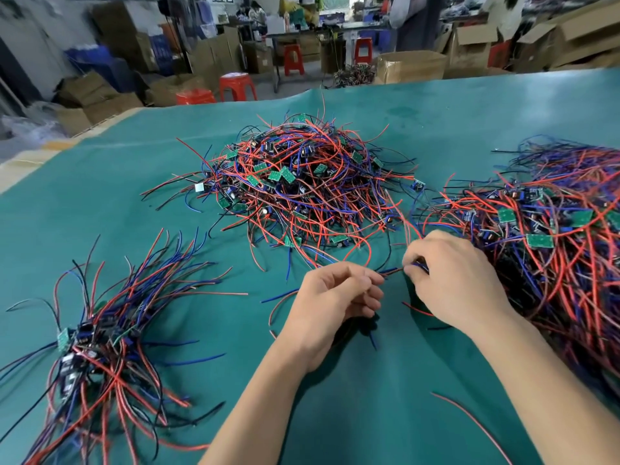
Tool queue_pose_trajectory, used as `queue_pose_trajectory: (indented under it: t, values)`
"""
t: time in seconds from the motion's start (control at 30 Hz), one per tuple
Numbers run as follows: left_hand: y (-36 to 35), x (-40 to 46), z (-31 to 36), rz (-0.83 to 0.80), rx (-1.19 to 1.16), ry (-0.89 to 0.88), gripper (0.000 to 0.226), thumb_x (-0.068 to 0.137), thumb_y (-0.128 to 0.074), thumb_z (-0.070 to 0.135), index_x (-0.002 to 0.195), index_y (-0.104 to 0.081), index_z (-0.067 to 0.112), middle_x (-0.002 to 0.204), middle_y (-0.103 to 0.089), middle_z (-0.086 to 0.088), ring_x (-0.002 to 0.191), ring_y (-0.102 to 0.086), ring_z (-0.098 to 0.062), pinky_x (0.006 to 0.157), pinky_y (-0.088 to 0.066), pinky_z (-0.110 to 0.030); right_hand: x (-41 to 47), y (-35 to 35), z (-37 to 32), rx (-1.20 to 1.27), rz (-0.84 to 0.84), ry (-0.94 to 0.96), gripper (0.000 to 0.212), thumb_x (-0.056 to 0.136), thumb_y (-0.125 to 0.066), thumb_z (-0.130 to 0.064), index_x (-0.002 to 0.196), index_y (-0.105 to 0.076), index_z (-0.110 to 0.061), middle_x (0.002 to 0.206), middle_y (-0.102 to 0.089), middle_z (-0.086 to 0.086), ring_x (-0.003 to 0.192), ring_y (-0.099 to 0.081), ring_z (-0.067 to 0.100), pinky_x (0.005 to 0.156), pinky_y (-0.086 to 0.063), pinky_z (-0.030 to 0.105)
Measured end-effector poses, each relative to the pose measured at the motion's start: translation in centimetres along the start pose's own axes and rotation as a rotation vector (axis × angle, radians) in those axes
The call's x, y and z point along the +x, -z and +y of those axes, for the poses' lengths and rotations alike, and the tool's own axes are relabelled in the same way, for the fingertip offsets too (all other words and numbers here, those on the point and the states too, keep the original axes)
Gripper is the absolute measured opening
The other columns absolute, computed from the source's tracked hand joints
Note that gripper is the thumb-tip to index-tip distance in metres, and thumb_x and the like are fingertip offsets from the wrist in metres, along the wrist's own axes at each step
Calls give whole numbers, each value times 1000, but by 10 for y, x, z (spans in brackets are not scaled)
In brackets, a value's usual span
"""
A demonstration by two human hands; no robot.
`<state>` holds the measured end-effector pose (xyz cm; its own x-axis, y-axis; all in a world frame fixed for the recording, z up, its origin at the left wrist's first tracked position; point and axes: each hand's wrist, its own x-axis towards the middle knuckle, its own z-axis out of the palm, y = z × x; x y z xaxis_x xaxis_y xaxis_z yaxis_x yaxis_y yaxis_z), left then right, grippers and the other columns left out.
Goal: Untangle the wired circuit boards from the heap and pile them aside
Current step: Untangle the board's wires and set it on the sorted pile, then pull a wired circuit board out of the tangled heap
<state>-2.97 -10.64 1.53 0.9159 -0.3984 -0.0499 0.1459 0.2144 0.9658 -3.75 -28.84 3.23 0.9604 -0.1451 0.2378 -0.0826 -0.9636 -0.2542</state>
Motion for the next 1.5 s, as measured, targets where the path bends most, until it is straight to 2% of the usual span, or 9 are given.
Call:
queue_pose_trajectory:
  t: [0.13,0.27,0.47,0.73,0.93,1.03,1.2,1.37,1.5]
  values:
    - [0,1,0,-2,-4,-1,17,96,-50,-4,91,-67,0,78,-66,-10,63,-60,-13,61,-50,-20,2,4,-7,351,327,48,16,87,-72,-3,91,-73,-18,86,-73,-5,86,-67,28,82,-51,41]
    - [1,1,-2,-3,-7,8,17,96,-50,-4,95,-66,-2,79,-66,-12,64,-60,-14,62,-51,-21,4,9,-7,525,510,47,19,86,-74,-2,91,-75,-21,78,-69,-11,80,-67,16,81,-47,20]
    - [2,1,-2,-13,-12,3,15,95,-51,-5,98,-65,-4,81,-66,-14,66,-61,-17,65,-52,-22,2,13,-10,653,656,67,13,93,-68,-9,100,-72,-19,84,-70,-5,80,-69,17,76,-57,39]
    - [0,1,1,-51,-109,-28,28,98,-54,5,124,-62,9,98,-69,-16,78,-65,-22,77,-56,-30,-9,2,-30,728,382,252,31,84,-69,3,105,-66,-20,92,-63,-7,90,-65,11,68,-57,28]
    - [1,0,2,3,-115,-48,16,97,-57,5,112,-62,4,99,-67,-18,90,-61,-29,91,-52,-47,-11,-1,-33,730,163,271,38,73,-66,12,97,-69,-18,91,-65,-12,90,-65,12,70,-58,28]
    - [1,1,1,37,-96,-68,17,95,-57,1,111,-56,-4,103,-62,-24,94,-58,-30,93,-50,-48,-12,1,-33,682,108,276,29,75,-71,1,93,-69,-22,88,-67,-11,88,-65,11,73,-55,26]
    - [2,4,0,87,-131,-103,8,97,-55,4,105,-54,3,84,-60,-7,76,-62,-15,71,-55,-27,-10,10,-26,523,-58,143,27,71,-62,-43,94,-68,-30,85,-71,-15,86,-68,8,81,-54,33]
    - [3,3,1,47,-166,-101,9,98,-55,19,99,-53,11,94,-59,-3,82,-66,-15,68,-53,-25,-5,12,-8,50,-20,-79,19,83,-68,-27,102,-70,-29,107,-73,-1,100,-64,34,82,-49,39]
    - [8,2,3,4,-168,-84,17,93,-57,34,97,-57,17,108,-67,-3,83,-63,-10,67,-49,-21,-1,11,-3,123,183,-122,14,85,-69,-19,96,-76,-25,103,-74,0,93,-66,36,78,-50,40]
